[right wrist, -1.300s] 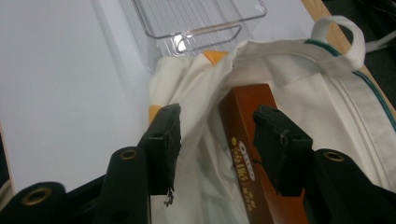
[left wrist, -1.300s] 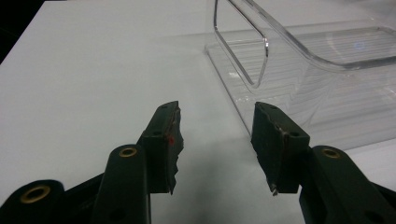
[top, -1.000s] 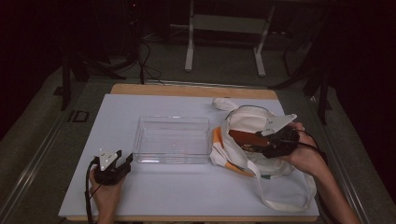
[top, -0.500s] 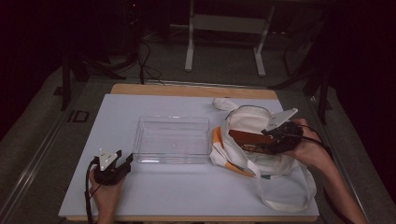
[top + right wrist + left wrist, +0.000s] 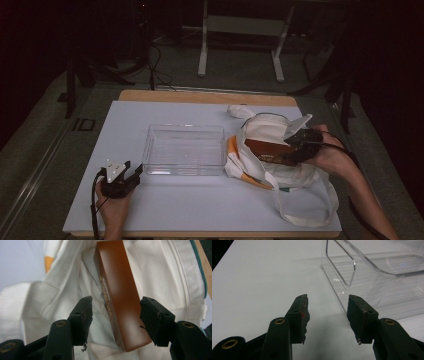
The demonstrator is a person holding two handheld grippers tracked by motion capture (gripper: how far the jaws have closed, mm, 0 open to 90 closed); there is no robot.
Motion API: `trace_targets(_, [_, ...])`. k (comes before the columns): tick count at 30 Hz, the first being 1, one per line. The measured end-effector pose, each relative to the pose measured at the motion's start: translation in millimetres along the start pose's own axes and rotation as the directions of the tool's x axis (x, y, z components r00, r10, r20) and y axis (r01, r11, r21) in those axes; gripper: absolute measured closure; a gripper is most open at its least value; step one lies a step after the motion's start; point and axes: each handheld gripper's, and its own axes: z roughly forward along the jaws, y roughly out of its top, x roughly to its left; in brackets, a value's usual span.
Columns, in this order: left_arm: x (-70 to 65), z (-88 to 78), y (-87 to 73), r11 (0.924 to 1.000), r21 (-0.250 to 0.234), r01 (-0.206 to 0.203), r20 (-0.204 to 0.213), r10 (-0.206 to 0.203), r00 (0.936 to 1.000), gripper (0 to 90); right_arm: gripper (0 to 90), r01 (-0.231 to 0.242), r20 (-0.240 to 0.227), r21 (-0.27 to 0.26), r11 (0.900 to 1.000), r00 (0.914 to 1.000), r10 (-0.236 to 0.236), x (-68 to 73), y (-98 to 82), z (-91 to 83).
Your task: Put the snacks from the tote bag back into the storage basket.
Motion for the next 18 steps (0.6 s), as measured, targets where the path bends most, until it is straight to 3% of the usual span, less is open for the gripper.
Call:
trace_targets(9, [0.0, 0.1, 0.0, 1.0, 0.0, 0.0, 0.0, 0.0, 1.0, 52.1, 40.8, -0.035, 0.006, 0.041, 0.999, 0.9994, 0.035, -8.3, -6.2, 8.8])
trace_targets(18, [0.0, 0.2, 0.0, 1.0, 0.001, 0.001, 0.001, -0.001, 1.0, 52.0, 40.6, -0.024, -0.007, 0.05, 0.998, 0.9997, 0.025, -14.9, -7.7, 10.8])
